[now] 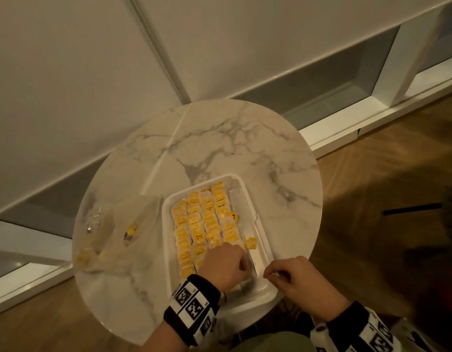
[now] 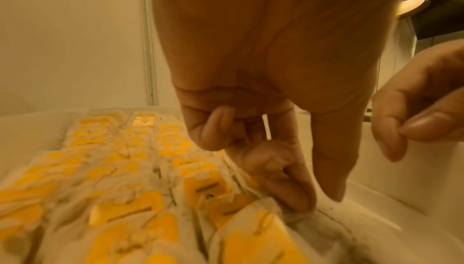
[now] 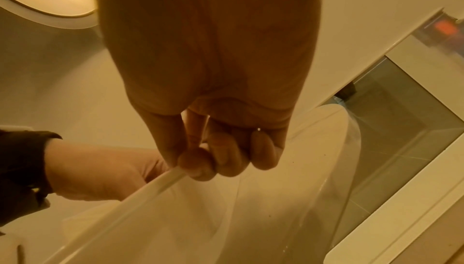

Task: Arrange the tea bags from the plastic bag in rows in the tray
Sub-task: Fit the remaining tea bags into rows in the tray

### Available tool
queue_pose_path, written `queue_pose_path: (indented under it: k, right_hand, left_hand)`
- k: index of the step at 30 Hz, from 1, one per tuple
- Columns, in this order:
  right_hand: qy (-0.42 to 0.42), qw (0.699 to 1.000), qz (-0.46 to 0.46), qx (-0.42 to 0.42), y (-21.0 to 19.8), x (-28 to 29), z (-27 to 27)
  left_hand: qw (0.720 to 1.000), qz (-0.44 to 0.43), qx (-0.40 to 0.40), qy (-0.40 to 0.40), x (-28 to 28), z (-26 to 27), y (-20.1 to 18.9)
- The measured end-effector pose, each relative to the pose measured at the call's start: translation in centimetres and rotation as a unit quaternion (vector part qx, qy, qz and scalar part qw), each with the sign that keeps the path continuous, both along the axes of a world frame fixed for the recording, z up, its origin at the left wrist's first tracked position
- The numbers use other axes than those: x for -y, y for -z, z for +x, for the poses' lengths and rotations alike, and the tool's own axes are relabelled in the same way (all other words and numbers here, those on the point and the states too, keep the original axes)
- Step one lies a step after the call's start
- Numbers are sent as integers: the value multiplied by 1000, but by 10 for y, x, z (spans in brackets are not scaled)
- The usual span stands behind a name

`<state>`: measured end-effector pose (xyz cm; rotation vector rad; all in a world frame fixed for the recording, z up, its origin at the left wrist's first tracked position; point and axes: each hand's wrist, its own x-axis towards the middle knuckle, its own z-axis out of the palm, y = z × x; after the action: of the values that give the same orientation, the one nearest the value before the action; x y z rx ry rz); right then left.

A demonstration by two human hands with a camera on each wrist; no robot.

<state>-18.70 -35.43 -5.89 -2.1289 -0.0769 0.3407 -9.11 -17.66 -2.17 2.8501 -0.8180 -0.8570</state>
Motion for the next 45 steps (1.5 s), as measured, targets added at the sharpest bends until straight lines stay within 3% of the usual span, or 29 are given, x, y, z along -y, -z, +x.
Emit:
queue_pose_path:
  k: [5, 11, 13, 16, 19, 21, 23, 26, 28, 32, 36, 40, 45]
  right_hand:
    - [-4, 1000, 2, -1, 0, -1, 0]
    - [-9, 1000, -16, 1, -2, 0, 0]
    - [-16, 1000, -25, 0, -4, 0, 1]
    - [-60, 997, -53, -15, -10, -1, 3]
    - [-91, 992, -88, -20, -24, -1, 5]
    - [-97, 990, -101, -3, -39, -1, 11]
    - [-116, 989, -89, 16, -60, -6, 21]
    - [-159, 984, -59, 45, -92, -29, 44]
    - [-183, 980, -30, 66, -108, -58, 66]
    - [-203, 960, 34, 192, -125, -138, 117]
    - [-269, 910, -59, 308, -119, -226, 164]
    - [-378, 872, -210, 229, -120, -269, 170]
    - [-391, 860, -256, 203, -142, -297, 173]
  left_hand:
    - [997, -57, 34, 47, 6, -2, -6]
    - [999, -10, 14, 43, 5, -4, 3]
    - [997, -68, -2, 25, 2, -5, -2]
    - [969, -240, -2, -65, -13, 0, -26]
    - [926, -317, 88, -186, -52, 16, -45]
    - [887, -306, 215, -270, -90, 32, -49]
    - [844, -238, 324, -355, -132, 48, -46]
    - [834, -107, 300, -451, -184, 67, -40]
    - [827, -112, 259, -486, -206, 72, -42]
    - [780, -221, 334, -480, -240, 67, -68]
    - [767, -283, 362, -448, -265, 54, -93]
    - [748, -311, 384, -443, -279, 41, -103]
    - [740, -369, 354, -438, -284, 26, -101]
